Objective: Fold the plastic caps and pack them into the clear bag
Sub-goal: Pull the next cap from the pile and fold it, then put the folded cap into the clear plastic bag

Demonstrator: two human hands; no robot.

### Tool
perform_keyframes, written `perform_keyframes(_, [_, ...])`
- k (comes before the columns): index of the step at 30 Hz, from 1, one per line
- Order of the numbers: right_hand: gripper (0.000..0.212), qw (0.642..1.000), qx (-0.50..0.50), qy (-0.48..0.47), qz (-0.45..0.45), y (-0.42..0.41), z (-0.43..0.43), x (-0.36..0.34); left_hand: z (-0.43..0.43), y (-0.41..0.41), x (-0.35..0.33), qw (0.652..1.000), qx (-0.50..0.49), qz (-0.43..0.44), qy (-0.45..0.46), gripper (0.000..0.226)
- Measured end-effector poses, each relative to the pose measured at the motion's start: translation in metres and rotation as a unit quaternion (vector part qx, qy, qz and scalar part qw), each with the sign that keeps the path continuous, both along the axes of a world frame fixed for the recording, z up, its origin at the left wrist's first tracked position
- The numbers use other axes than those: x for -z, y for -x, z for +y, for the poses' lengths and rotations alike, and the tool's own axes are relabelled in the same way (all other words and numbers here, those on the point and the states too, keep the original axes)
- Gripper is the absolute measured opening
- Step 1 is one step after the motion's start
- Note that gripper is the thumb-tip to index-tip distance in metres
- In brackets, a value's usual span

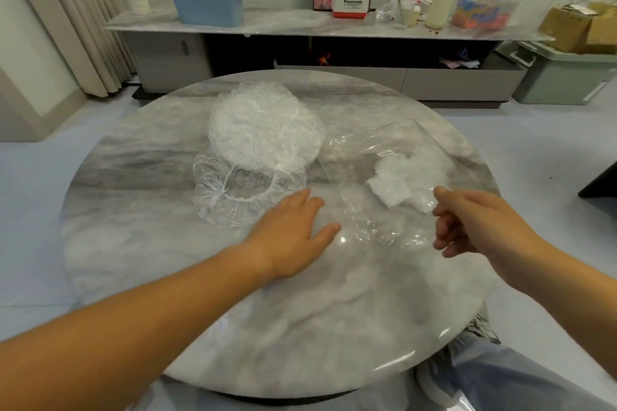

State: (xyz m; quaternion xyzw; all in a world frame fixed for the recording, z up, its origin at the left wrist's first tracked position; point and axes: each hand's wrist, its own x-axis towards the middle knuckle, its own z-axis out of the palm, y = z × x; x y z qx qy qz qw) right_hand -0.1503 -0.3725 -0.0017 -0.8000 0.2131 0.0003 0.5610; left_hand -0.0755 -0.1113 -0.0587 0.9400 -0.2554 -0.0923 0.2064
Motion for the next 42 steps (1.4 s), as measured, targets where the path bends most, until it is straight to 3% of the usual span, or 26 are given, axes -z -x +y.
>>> perform_keyframes(4, [0.043, 0.972, -0.203, 0.115, -0.021, -0.005, 0.053, 0.011, 0.060, -0.008, 0.004, 0.987, -0.060, -0.072, -0.128, 0.047])
perform_keyframes(8, [0.037, 0.900, -0.367, 0.233, -0.025, -0.021, 0.103, 0.023, 0.094, 0.000, 0.014, 0.978, -0.036, -0.082, -0.188, 0.065])
perform_keyframes(10, [0.031, 0.875, -0.406, 0.256, -0.057, -0.031, 0.125, 0.030, 0.102, 0.003, 0.021, 0.979, -0.009, -0.079, -0.188, 0.083])
perform_keyframes(12, [0.035, 0.855, -0.434, 0.276, -0.068, -0.038, 0.137, 0.041, 0.109, 0.009, 0.026, 0.980, 0.021, -0.080, -0.180, 0.086])
perform_keyframes(18, [0.068, 0.782, -0.513, 0.347, -0.079, -0.035, 0.137, 0.059, 0.118, 0.050, 0.022, 0.981, 0.108, -0.089, -0.131, 0.052])
perform_keyframes(21, [0.068, 0.747, -0.541, 0.372, -0.101, -0.020, 0.133, 0.067, 0.126, 0.070, 0.025, 0.983, 0.139, -0.075, -0.092, 0.048])
perform_keyframes(27, [0.061, 0.756, -0.529, 0.361, -0.133, 0.011, 0.129, 0.070, 0.155, 0.078, 0.036, 0.985, 0.136, -0.100, -0.040, 0.038])
perform_keyframes(32, [0.075, 0.774, -0.511, 0.356, -0.112, 0.028, 0.114, 0.066, 0.158, 0.074, 0.033, 0.983, 0.175, -0.050, -0.018, 0.044])
perform_keyframes(38, [0.062, 0.836, -0.457, 0.288, -0.092, 0.027, 0.105, 0.065, 0.156, 0.076, 0.032, 0.986, 0.160, -0.039, 0.018, 0.053])
perform_keyframes(42, [0.049, 0.842, -0.456, 0.270, -0.102, 0.024, 0.107, 0.064, 0.152, 0.068, 0.033, 0.993, 0.113, -0.035, 0.009, 0.061])
